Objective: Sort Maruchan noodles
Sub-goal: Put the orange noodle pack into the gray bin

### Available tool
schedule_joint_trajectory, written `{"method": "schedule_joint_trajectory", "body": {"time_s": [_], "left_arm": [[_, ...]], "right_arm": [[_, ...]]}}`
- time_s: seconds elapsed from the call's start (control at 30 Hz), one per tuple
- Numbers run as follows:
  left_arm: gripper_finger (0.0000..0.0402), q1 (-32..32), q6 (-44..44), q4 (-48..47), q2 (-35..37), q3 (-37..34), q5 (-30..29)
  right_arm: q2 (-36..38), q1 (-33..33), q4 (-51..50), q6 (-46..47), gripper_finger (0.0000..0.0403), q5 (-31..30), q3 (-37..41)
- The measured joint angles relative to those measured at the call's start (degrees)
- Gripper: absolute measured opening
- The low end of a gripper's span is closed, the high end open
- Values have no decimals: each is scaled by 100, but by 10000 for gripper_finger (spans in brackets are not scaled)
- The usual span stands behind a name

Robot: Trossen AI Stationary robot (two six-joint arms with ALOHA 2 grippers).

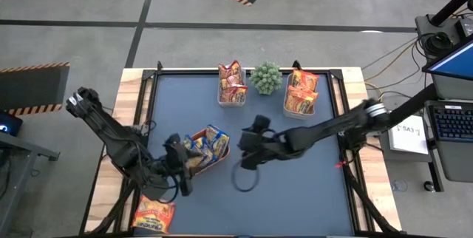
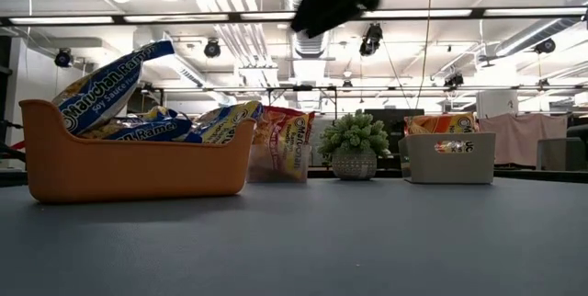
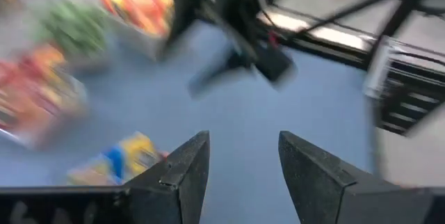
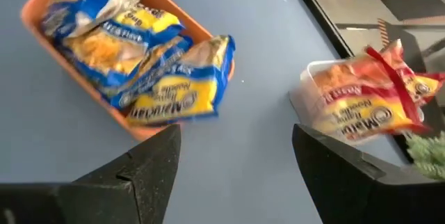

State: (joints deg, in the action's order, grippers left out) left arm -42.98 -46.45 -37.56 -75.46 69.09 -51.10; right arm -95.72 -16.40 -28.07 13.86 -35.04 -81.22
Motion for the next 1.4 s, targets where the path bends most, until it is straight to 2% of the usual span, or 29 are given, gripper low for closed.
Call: {"method": "schedule_joint_trajectory", "body": {"time_s": [0.2, 0.4, 0.53, 0.63, 0.73, 0.8, 1.07, 1.4], "left_arm": [[157, -4, -1079, -436, -646, 627, 1424], [157, -4, -2576, -1784, -1614, 1536, 2571], [157, -11, -3918, -3072, -2314, 2150, 3651], [157, -27, -4610, -3826, -2777, 2479, 4612], [157, -59, -4986, -4134, -3116, 2624, 5572], [157, -113, -5237, -4095, -3283, 2633, 5958], [157, -455, -6310, -4087, -3962, 2652, 6539], [157, -498, -6226, -4117, -4713, 2650, 6555]], "right_arm": [[1351, -290, 965, -2, 261, 56, 1712], [2331, -471, 2315, -153, 257, 66, 3049], [2838, -468, 2936, -418, 256, 49, 3475], [3133, -473, 3173, -670, 256, 54, 3575], [3370, -471, 3209, -907, 256, 54, 3550], [3479, -471, 3224, -1012, 256, 52, 3532], [3547, -473, 3269, -1245, 256, 73, 3546], [3519, -473, 3375, -1501, 256, 75, 3465]]}}
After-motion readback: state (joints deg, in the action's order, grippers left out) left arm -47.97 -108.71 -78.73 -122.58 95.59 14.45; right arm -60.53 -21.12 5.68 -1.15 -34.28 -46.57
